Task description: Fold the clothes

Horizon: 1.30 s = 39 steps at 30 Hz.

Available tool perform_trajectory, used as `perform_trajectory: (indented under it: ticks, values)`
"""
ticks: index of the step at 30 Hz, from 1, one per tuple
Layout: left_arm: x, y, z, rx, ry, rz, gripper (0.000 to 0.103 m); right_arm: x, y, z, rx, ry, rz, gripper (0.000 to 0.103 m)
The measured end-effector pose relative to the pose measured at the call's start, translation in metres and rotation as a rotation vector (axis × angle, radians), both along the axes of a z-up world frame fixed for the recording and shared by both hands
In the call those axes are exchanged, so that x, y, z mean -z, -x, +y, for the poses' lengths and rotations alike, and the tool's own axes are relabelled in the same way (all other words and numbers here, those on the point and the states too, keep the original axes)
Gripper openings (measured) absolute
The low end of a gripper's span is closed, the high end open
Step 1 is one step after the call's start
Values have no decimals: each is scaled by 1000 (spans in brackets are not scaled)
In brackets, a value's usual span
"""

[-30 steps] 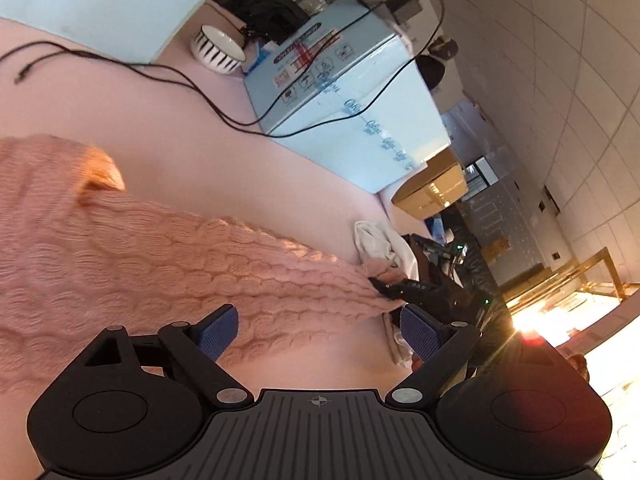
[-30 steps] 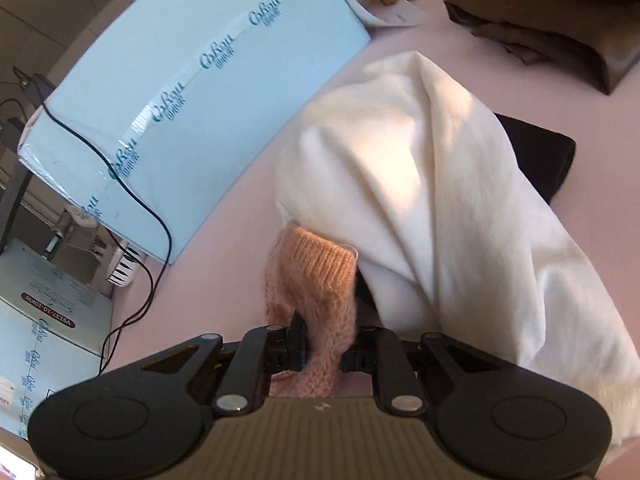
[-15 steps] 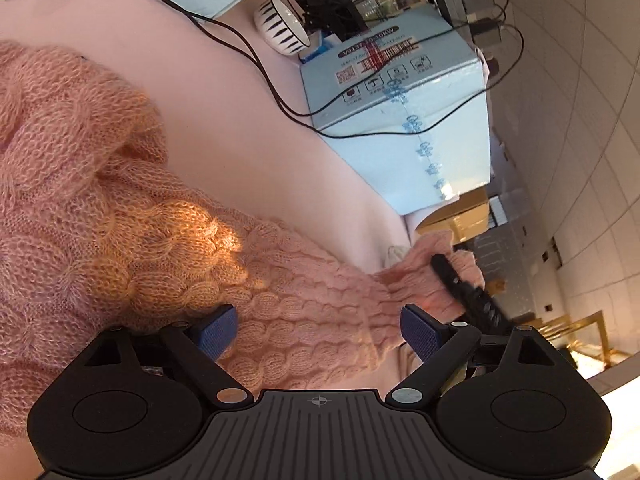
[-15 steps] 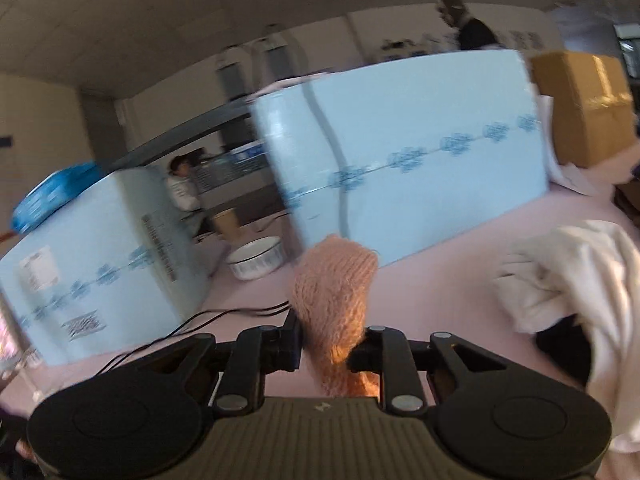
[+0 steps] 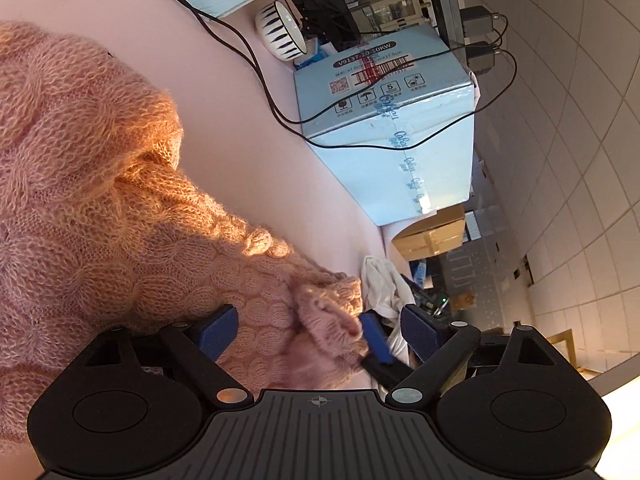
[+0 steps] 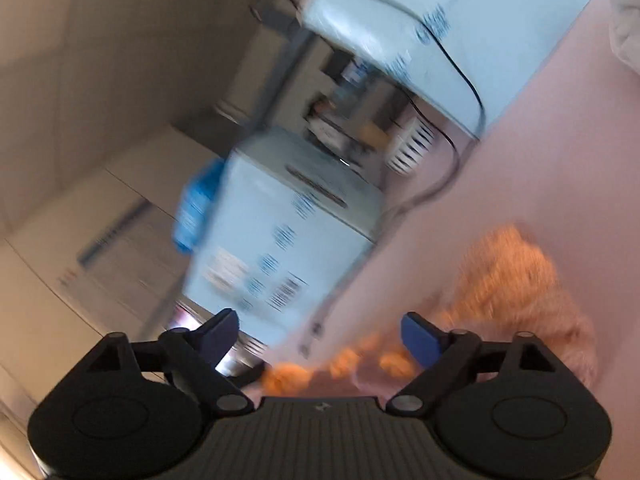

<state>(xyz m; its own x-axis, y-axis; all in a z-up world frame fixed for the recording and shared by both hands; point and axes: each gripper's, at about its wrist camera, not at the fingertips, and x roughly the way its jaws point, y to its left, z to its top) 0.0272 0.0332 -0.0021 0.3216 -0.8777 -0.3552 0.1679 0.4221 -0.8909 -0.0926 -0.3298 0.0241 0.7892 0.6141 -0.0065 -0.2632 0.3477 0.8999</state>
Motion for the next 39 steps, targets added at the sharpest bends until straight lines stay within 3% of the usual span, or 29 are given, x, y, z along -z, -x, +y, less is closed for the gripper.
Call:
perform_trajectory:
  ticks: [3,4,5,6,7,8,10,13,15,19,23,27,31,34,36,39]
  values:
    - [0,0,0,-8,3,1,90,17,-9,2,-27,-18,92,95]
    - [0,0,0,-10,3,2,90,26,-17,12,-37,51,168,87]
    - [-1,1,0,-11,1,1,90,29,-21,21,-14,140,182,76]
    - [-1,1,-1,-12,0,1,90,30,-18,25,1,178,171,76]
    - [-3,2,-1,-10,-2,1,90,27,-19,28,1,198,167,83]
    - [-5,5,-2,-4,0,0,90,26,-18,27,-10,163,168,89]
    - [-15,15,-2,21,46,-26,90,23,-15,10,-39,-24,139,89]
    - [-34,34,-12,106,146,-82,90,18,5,-16,36,-122,95,91]
    - [-45,44,-23,144,187,-114,91,14,21,-31,138,-104,90,92]
    - [-50,44,-54,100,225,-136,94,17,53,-50,331,-14,174,92]
    - [-26,24,-81,27,298,-55,94,33,58,-54,344,21,273,92]
    - [6,8,-84,-56,165,59,93,46,59,-59,303,-25,302,91]
    - [20,11,-60,-141,142,64,93,42,52,-56,275,48,284,93]
    - [20,10,-52,-140,157,90,93,35,45,-46,263,107,326,92]
    - [10,13,-52,-141,144,67,94,31,43,-37,281,169,356,92]
    - [-14,22,-62,-142,61,-81,94,28,34,-25,304,238,384,89]
